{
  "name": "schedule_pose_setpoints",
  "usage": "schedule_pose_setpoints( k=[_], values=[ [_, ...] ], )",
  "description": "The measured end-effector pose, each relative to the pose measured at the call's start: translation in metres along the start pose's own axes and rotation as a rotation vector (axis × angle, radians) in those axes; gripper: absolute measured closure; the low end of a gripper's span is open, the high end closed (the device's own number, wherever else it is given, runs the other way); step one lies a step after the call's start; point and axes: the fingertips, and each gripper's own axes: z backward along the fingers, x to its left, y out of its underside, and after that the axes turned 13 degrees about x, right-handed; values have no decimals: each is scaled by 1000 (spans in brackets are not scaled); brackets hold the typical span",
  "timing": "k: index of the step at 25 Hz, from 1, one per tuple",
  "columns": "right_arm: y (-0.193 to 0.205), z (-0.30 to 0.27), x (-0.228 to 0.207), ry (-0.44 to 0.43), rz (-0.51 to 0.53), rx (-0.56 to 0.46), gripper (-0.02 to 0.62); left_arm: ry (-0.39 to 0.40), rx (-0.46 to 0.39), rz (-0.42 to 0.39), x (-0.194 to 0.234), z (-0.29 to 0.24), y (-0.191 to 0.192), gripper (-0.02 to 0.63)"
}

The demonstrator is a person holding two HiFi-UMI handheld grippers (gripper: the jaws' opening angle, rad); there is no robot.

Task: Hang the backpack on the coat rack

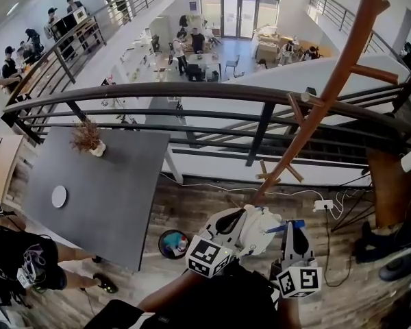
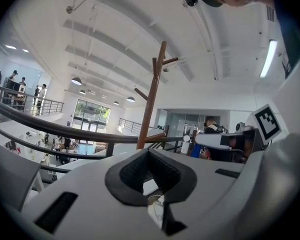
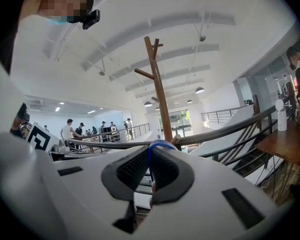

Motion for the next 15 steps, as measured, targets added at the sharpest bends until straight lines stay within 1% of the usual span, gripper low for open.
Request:
schedule_pose_setpoints(
  k=[15],
  values=[
    [-32,-40,-31,-64,23,-6,575,-28,1,4,8,-46,-22,607]
  ],
)
